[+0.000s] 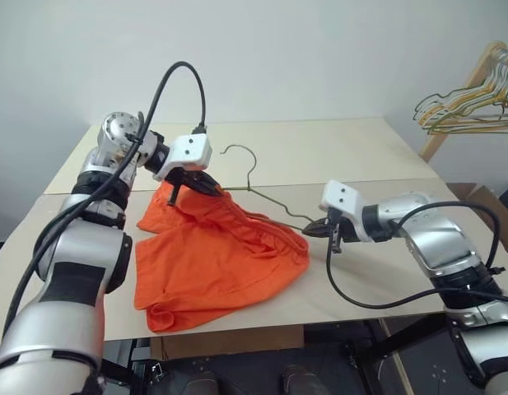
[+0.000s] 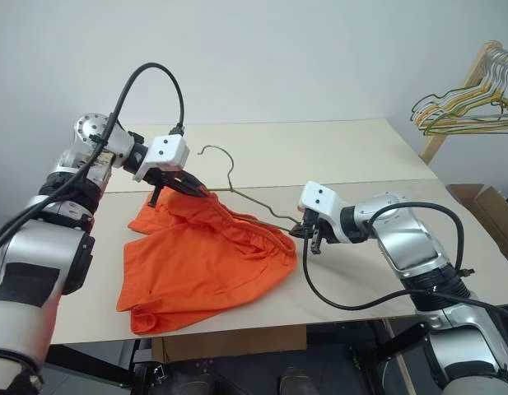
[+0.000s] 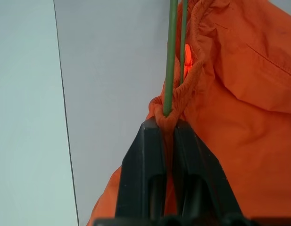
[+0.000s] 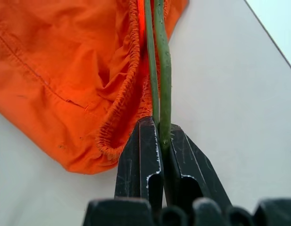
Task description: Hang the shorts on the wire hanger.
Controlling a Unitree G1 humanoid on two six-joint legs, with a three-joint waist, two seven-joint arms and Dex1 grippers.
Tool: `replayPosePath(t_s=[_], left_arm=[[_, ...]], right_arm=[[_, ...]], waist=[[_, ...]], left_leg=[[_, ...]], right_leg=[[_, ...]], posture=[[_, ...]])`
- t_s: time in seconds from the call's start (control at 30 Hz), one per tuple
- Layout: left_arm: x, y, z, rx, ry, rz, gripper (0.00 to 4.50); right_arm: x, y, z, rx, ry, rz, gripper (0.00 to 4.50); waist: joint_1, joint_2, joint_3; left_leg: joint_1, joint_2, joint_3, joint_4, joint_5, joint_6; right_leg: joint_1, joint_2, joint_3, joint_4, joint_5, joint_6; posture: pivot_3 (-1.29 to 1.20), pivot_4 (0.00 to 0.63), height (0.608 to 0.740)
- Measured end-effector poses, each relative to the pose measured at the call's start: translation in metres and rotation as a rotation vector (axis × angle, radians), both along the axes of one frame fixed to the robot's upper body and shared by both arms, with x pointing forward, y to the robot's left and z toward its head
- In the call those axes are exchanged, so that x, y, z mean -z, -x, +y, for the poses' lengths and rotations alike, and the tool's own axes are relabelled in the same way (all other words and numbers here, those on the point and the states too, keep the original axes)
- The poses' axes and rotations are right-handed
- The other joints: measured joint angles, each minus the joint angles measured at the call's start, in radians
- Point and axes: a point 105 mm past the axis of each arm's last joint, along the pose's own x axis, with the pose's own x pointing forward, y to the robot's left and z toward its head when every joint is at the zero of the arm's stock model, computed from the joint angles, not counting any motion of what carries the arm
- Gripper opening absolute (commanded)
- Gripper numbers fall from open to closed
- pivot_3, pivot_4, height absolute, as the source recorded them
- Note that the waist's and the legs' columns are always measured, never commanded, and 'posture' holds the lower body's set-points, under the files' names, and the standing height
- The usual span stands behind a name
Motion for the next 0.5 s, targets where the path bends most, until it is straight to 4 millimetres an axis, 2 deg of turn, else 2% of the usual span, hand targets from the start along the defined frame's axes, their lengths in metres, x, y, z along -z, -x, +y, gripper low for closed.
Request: replayPosePath(t_s=[0.07, 0.23, 0.37, 0.47, 0.5], left_arm=[[-0.0003, -0.0005, 0.0003, -0.01, 0.011, 0.008, 0.01], [0.0015, -0.0029, -0.0043, -0.029, 0.041, 0.016, 1.54], [0.0074, -0.0037, -0.0035, -0.033, 0.015, 0.006, 1.54], [0.0081, -0.0041, -0.0029, -0.043, 0.014, 0.013, 0.98], [0.0081, -0.0042, -0.0028, -0.046, 0.016, 0.017, 0.64]], right_arm=[[0.0005, -0.0001, 0.0003, 0.001, -0.002, -0.002, 0.0], [-0.0056, 0.0001, 0.0028, -0.016, -0.03, -0.037, 0.0], [-0.0066, 0.0007, 0.004, -0.022, -0.031, -0.043, 0.0], [-0.0066, 0.0007, 0.004, -0.022, -0.031, -0.043, 0.0], [-0.0066, 0.0007, 0.004, -0.022, -0.031, -0.043, 0.0]], waist=[[0.0, 0.0, 0.0], [0.0, 0.0, 0.0], [-0.003, 0.0, 0.0], [-0.005, 0.0, 0.0], [-0.006, 0.0, 0.0]], left_leg=[[0.0, 0.0, 0.0, 0.0, 0.0, 0.0], [0.0, 0.0, 0.0, 0.0, 0.0, 0.0], [0.0, 0.0, 0.0, 0.0, 0.0, 0.0], [0.0, 0.0, 0.0, 0.0, 0.0, 0.0], [0.0, 0.0, 0.0, 0.0, 0.0, 0.0]], right_leg=[[0.0, 0.0, 0.0, 0.0, 0.0, 0.0], [0.0, 0.0, 0.0, 0.0, 0.0, 0.0], [0.0, 0.0, 0.0, 0.0, 0.0, 0.0], [0.0, 0.0, 0.0, 0.0, 0.0, 0.0], [0.0, 0.0, 0.0, 0.0, 0.0, 0.0]], posture=[[-0.05, 0.0, 0.74], [-0.05, 0.0, 0.74], [-0.05, 0.0, 0.74], [-0.05, 0.0, 0.74], [-0.05, 0.0, 0.74]])
